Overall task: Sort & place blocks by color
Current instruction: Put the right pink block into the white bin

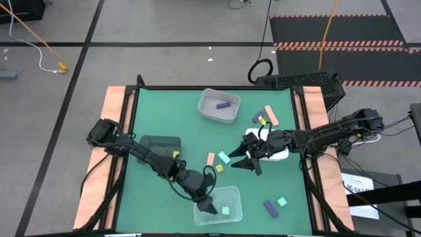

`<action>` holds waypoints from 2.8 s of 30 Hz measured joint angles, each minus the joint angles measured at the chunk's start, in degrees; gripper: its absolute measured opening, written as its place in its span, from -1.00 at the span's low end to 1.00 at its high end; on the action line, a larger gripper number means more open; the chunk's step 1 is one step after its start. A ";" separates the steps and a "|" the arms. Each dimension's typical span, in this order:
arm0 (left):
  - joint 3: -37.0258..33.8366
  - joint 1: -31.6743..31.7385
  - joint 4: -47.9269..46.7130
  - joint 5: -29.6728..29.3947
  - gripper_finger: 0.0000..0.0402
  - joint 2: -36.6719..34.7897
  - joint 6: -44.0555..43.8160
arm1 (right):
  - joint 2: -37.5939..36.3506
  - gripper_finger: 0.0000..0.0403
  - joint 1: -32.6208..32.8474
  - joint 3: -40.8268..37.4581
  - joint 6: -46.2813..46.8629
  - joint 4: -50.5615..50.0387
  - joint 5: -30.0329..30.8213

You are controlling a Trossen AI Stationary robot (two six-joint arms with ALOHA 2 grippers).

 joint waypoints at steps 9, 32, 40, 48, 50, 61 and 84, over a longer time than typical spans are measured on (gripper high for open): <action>0.02 4.13 0.78 -0.20 0.62 -2.58 1.23 | -0.78 0.26 -0.15 -0.02 -6.10 -2.61 -0.02; 0.00 19.93 -13.45 -18.64 0.36 -10.60 10.28 | -14.83 0.26 -29.20 0.00 -9.81 -46.28 19.99; -0.03 24.15 -7.47 -28.69 0.36 -19.40 35.45 | -7.02 0.26 -44.88 0.00 -6.42 -48.87 19.67; -0.08 31.32 -0.09 -30.56 0.36 -24.25 50.30 | 1.03 0.26 -53.01 -0.02 -8.62 -50.72 19.53; 0.05 33.30 1.15 -28.91 0.36 -24.57 51.96 | 2.42 0.26 -53.61 0.01 -9.23 -50.62 19.62; 0.00 42.47 0.10 -21.00 0.36 -25.38 52.09 | 8.21 0.26 -54.90 0.00 -13.86 -52.18 17.02; 0.00 45.27 0.76 -18.72 0.36 -25.40 47.85 | 6.27 -0.45 -54.95 -0.17 -16.92 -53.64 16.63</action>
